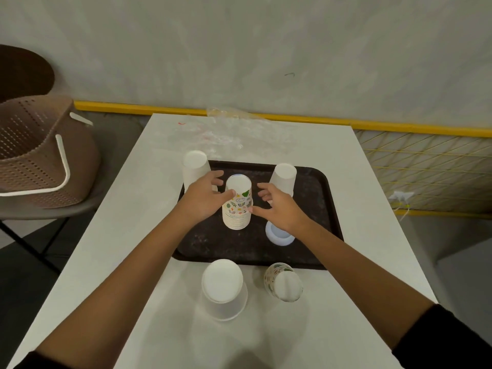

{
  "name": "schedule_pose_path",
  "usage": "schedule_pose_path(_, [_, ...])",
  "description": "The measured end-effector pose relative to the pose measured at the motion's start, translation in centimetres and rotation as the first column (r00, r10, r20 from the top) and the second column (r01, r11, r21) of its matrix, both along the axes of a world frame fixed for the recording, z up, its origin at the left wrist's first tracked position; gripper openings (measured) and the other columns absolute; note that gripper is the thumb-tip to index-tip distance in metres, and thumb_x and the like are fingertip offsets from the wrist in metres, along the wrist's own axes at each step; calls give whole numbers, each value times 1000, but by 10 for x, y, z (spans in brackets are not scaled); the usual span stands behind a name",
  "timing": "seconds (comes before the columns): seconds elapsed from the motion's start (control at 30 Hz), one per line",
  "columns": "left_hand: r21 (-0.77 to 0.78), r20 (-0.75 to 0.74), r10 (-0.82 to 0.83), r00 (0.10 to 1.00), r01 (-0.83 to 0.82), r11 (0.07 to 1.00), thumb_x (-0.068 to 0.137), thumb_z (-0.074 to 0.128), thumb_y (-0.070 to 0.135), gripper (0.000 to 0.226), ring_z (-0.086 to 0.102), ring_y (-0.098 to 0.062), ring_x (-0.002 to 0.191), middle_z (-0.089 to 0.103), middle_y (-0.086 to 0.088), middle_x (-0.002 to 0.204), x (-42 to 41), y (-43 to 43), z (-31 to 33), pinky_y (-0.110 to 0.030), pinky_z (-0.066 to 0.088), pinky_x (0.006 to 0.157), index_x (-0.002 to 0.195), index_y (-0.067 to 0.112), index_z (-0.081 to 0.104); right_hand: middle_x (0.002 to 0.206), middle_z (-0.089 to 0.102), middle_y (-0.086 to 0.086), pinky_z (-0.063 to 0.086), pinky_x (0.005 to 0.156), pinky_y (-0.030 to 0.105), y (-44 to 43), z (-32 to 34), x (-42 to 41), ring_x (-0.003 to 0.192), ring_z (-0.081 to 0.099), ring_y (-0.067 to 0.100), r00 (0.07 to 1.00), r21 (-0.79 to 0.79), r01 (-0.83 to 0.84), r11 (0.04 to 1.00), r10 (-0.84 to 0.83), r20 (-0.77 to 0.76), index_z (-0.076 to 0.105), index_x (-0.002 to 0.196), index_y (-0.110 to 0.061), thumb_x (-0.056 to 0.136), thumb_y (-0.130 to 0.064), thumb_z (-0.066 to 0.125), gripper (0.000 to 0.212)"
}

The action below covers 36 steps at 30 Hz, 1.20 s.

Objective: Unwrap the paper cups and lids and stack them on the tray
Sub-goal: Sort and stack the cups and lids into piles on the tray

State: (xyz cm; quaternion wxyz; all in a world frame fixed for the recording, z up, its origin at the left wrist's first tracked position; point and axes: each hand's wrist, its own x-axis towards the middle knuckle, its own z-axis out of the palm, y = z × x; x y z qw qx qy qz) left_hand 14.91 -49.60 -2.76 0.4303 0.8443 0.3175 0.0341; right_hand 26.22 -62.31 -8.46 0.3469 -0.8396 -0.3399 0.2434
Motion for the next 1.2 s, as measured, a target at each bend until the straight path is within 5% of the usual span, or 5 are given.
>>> schedule_pose_path(0.37, [183,325,-18,946,-44,982,88,61,23,37,48,-3,105,54,4,128,-35,-63,50,-18,38,88,125,21,54,135,50,3,37,106,29,-90,-15,-1,122,49,20,999,-31,-21,999,22,38,41,135,-18,86,-16,63,53])
schedule_pose_path(0.63, [282,295,-63,953,-24,959,86,62,28,36,51,-5,105,55,6,123,-47,-112,47,-18,39,90,121,24,56,145,35,-6,31,106,24,-144,-48,-25,133,35,13,954,-186,-296,937,301,0,22,145,-23,72,-14,76,91])
schedule_pose_path(0.83, [301,274,-90,958,4,953,86,62,23,36,51,-5,107,56,5,123,-56,-140,40,-24,42,95,121,22,56,148,30,-7,30,112,34,-138,-65,-48,136,30,14,961,-116,-276,954,272,-52,20,145,-27,63,-28,84,104])
schedule_pose_path(1.03, [283,280,-91,955,9,959,85,63,22,33,52,-4,105,54,13,114,-61,-140,33,-23,42,93,118,24,58,137,46,-4,33,102,23,-127,-66,-55,127,42,15,966,-35,-254,966,256,44,40,135,-21,69,-25,81,78])
schedule_pose_path(1.2, [273,297,-69,952,-15,962,86,63,23,30,51,-1,101,56,12,114,-64,-120,30,-17,43,86,115,26,58,124,55,-4,42,95,24,-114,-35,-49,110,50,12,988,113,-149,982,153,-23,49,126,-20,69,-21,81,66])
